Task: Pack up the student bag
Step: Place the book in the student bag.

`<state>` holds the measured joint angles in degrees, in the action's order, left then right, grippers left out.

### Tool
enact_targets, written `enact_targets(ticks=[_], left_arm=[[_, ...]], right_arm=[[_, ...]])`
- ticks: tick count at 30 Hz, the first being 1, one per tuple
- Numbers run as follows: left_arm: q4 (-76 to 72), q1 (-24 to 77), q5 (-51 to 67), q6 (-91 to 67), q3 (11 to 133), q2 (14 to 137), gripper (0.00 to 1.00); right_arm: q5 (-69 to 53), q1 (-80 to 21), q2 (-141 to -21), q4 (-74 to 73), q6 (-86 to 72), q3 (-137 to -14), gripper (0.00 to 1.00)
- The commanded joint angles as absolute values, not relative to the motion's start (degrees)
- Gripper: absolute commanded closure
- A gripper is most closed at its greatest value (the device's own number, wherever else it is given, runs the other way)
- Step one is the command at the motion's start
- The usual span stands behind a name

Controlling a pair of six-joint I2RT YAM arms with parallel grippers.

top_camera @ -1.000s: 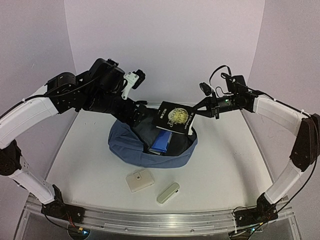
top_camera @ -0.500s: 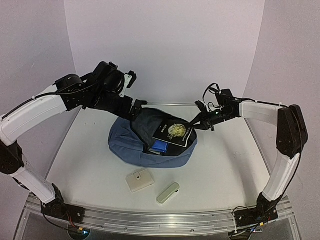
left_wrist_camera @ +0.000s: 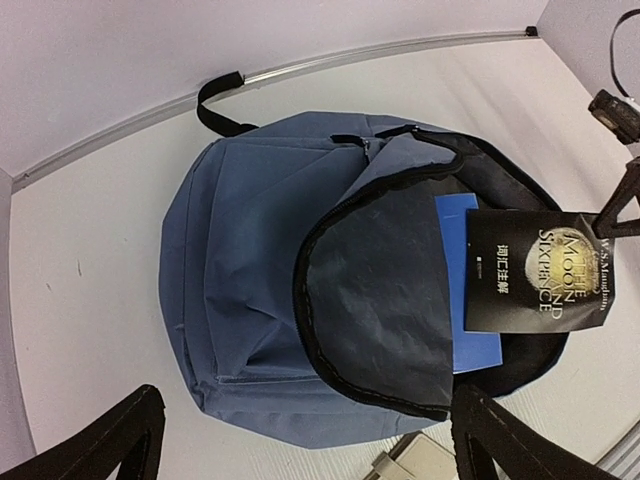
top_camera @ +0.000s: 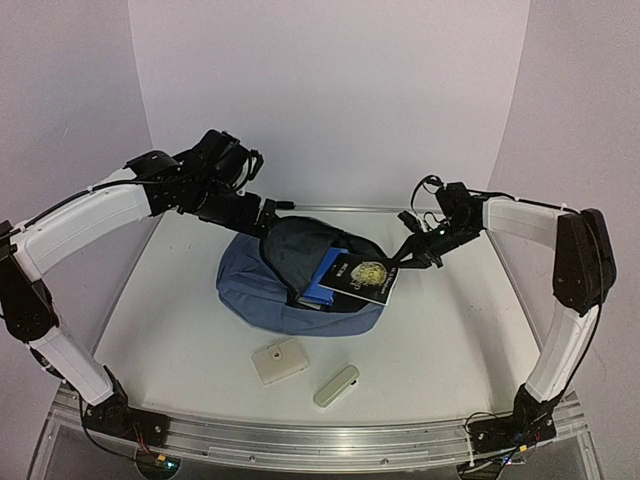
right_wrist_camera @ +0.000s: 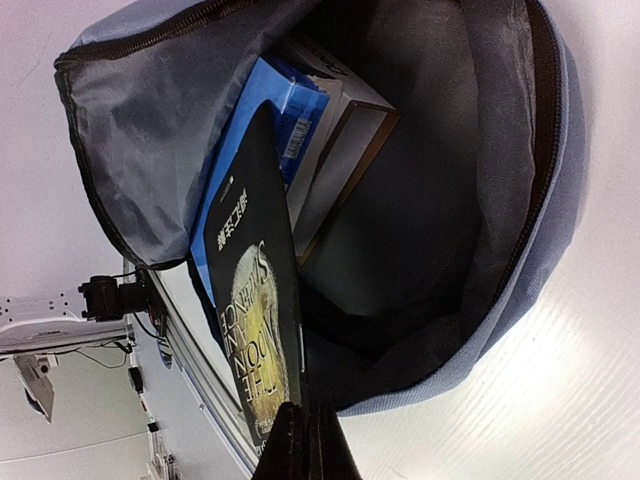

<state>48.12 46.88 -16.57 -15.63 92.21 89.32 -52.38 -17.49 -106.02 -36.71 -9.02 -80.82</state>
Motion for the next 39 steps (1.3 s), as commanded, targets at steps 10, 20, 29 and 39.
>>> enact_targets(ticks=[10, 20, 29, 39], left_arm=[[39.73, 41.93, -5.46, -17.72, 94.38, 99.62, 0.05], [37.96, 41.57, -0.96, -19.07, 99.54, 105.82, 0.6], [31.1, 41.92, 12.29, -18.23, 97.93, 100.74, 1.0], [31.99, 48.18, 19.55, -12.7, 98.07, 103.25, 0.84]], right_arm=[[-49.92, -19.68, -113.98, -39.53, -6.67, -91.58, 1.0], [-49.6, -21.64, -118.61, -39.53, -7.95, -97.33, 1.0], [-48.23, -23.96, -123.67, -39.03, -9.76, -102.83, 1.0], [-46.41, -25.81, -125.5, -33.75, -14.83, -105.54, 0.84]])
